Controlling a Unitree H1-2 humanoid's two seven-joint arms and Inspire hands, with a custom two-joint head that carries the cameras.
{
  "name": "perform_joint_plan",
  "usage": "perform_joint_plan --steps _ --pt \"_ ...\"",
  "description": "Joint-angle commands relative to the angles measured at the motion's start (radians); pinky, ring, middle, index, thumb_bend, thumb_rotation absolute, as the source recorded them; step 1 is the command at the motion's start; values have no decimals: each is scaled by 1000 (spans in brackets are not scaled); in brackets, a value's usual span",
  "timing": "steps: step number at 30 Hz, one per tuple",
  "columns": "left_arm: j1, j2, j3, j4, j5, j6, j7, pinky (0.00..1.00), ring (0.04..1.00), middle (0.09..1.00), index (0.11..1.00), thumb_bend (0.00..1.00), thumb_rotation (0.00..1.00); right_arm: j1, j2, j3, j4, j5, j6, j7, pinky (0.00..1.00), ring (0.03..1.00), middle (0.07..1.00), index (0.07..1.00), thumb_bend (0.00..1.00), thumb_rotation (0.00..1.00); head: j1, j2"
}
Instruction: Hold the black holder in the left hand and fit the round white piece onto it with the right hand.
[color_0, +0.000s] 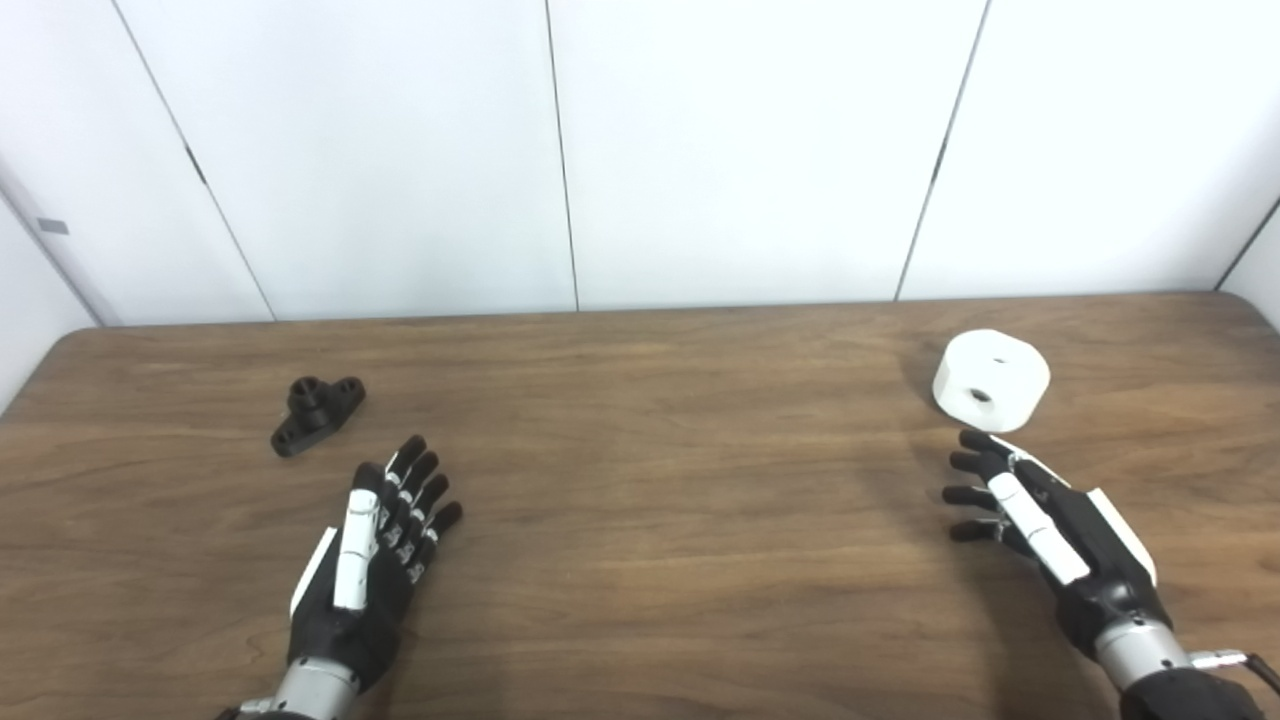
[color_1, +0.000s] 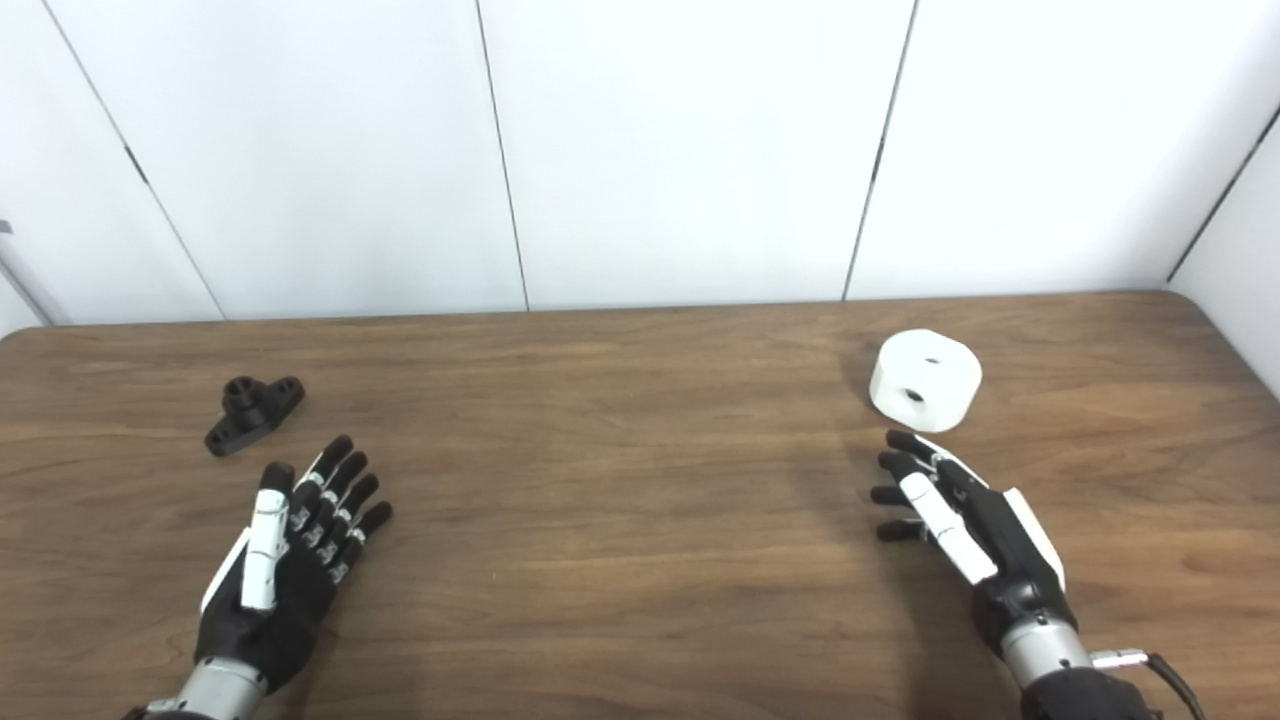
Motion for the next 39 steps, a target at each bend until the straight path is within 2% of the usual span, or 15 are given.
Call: perform_joint_plan --steps 1,9,15,18,21,23,25,27,28,30,31,33,36,37,39 --pt "-4 -1 -1 -32 -1 -3 4 1000 1000 1000 1000 700 828 0 -11 -2 -6 -5 -17 8 571 745 833 838 538 742 1 0" --pt "-2 8 0 -37 -6 10 2 1000 1000 1000 1000 697 829 4 -6 -1 -9 -6 -20 6 572 748 833 833 527 745 5 -9" --pt "0 10 2 -9 -24 -13 -23 1000 1000 1000 1000 688 822 11 -9 0 26 1 -64 16 584 760 844 843 527 742 102 -62" --pt "3 27 8 -28 -72 2 -58 1000 1000 1000 1000 690 701 18 -3 -13 48 20 -83 16 575 751 835 832 583 732 172 -99" --pt "-12 61 0 -97 -70 3 -78 807 909 1000 1000 724 585 20 2 -22 48 35 -75 16 584 750 836 837 595 723 239 -126" --pt "-46 92 -6 -198 -6 34 -44 709 863 990 985 745 579 20 5 -28 38 50 -55 16 597 761 846 849 575 721 256 -135" --pt "-78 147 -40 -299 248 39 22 624 807 918 930 715 554 18 11 -29 25 54 -35 10 628 785 862 871 503 734 282 -150" --pt "-91 209 -94 -371 574 64 65 634 791 867 901 692 609 15 11 -24 25 41 -32 6 637 795 874 886 449 771 313 -167" --pt "-94 227 -111 -394 692 80 75 634 777 845 880 686 628 14 11 -24 29 39 -37 6 634 796 875 891 427 794 322 -172" --pt "-100 261 -127 -424 897 94 74 649 789 846 870 719 638 13 8 -18 51 17 -74 2 622 790 876 893 430 805 355 -186" --pt "-104 281 -132 -428 987 89 63 648 792 846 865 721 631 11 6 -15 68 3 -102 -2 582 762 859 881 468 815 378 -196" --pt "-114 328 -142 -425 1185 94 15 635 798 853 866 742 651 7 3 -11 96 -12 -144 -6 530 731 847 872 500 833 412 -211" --pt "-125 347 -141 -408 1368 124 -43 715 883 910 913 837 679 5 6 -14 113 -5 -161 -6 505 724 852 878 529 849 456 -233" --pt "-128 353 -138 -388 1407 124 -38 843 925 930 920 878 657 3 10 -15 116 -3 -156 -10 508 730 857 876 544 853 476 -243" --pt "-135 360 -131 -351 1463 121 -25 959 963 954 932 925 639 -1 14 -20 130 1 -154 -14 531 738 863 877 556 857 499 -257"
